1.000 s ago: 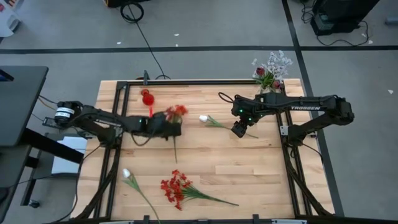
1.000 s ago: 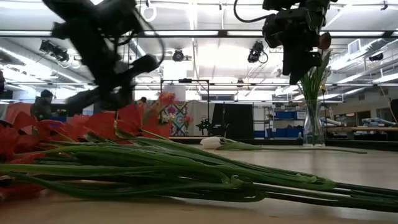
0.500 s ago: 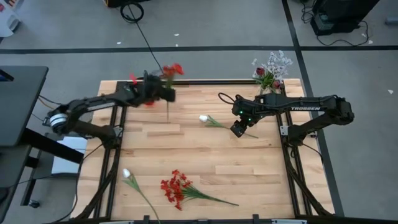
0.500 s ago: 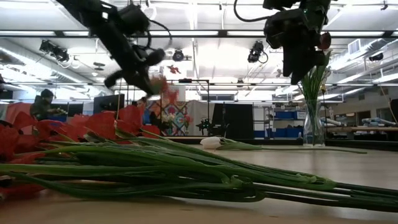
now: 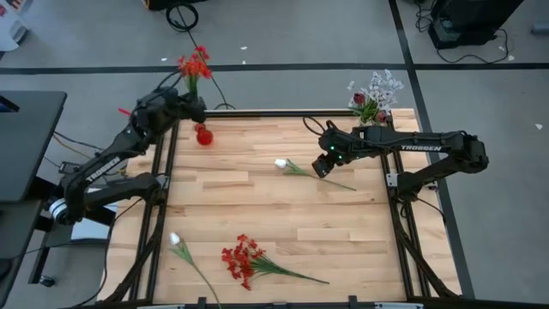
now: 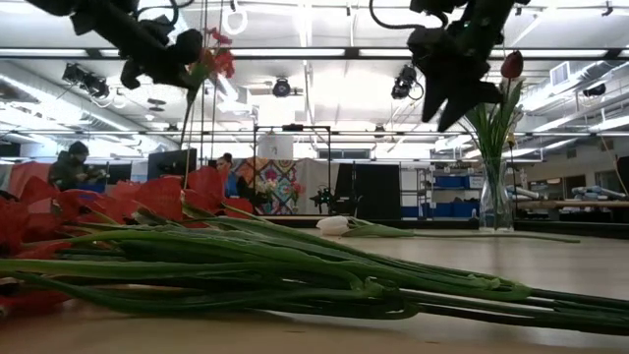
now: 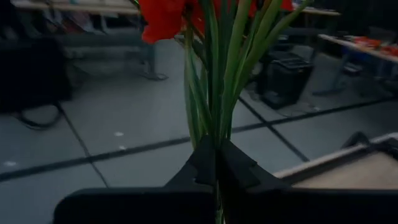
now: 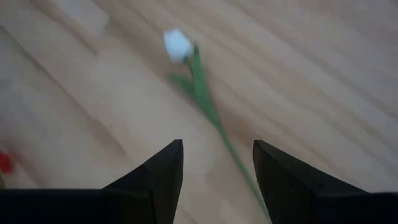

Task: Sort flowers into vase by color
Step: Put the top red flowers into the red vase, then put the top white flower into the red vase

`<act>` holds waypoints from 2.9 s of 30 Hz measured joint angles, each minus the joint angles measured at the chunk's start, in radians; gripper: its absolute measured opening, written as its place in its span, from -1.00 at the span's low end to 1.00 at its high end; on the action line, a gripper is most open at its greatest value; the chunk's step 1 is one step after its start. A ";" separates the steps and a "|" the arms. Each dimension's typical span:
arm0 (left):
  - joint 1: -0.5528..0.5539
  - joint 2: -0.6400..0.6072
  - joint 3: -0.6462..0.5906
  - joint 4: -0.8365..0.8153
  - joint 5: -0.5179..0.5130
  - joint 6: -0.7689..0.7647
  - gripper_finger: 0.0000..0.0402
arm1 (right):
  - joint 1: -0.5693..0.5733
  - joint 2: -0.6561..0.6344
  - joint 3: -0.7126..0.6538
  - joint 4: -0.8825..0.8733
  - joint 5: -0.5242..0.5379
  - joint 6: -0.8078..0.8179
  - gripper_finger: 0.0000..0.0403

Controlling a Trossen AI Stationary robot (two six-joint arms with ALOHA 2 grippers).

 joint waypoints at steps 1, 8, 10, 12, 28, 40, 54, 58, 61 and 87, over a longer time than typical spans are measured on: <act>0.000 -0.012 -0.025 0.022 -0.019 0.023 -0.99 | -0.007 0.000 0.000 0.017 0.012 -0.008 0.00; 0.000 -0.081 -0.290 0.434 -0.045 0.127 -0.97 | -0.055 0.000 0.000 0.104 0.028 -0.046 0.00; 0.000 -0.083 -0.347 0.539 -0.045 0.146 -0.96 | -0.062 0.000 0.000 0.106 0.016 -0.045 0.00; 0.000 -0.082 -0.374 0.571 -0.045 0.147 -0.96 | -0.067 0.000 0.000 0.106 0.006 -0.045 0.00; 0.001 -0.082 -0.371 0.537 -0.098 0.217 -0.95 | -0.118 0.000 0.000 0.104 -0.016 -0.046 0.00; 0.001 -0.099 -0.324 0.429 -0.098 0.195 -0.95 | -0.118 0.000 0.000 0.104 -0.039 -0.021 0.00; 0.001 -0.099 -0.436 0.397 -0.098 0.035 -0.75 | -0.111 0.065 0.000 0.113 -0.154 -0.061 0.15; 0.001 -0.098 -0.414 0.356 -0.096 0.029 -0.48 | -0.063 0.140 0.000 0.120 -0.182 -0.157 0.26; 0.001 -0.099 -0.330 0.218 -0.056 -0.004 -0.24 | -0.013 0.195 0.000 0.122 -0.193 -0.251 0.29; -0.127 -0.100 0.301 -0.886 0.009 -0.243 0.28 | 0.019 0.572 0.006 0.168 -0.125 -0.410 -0.17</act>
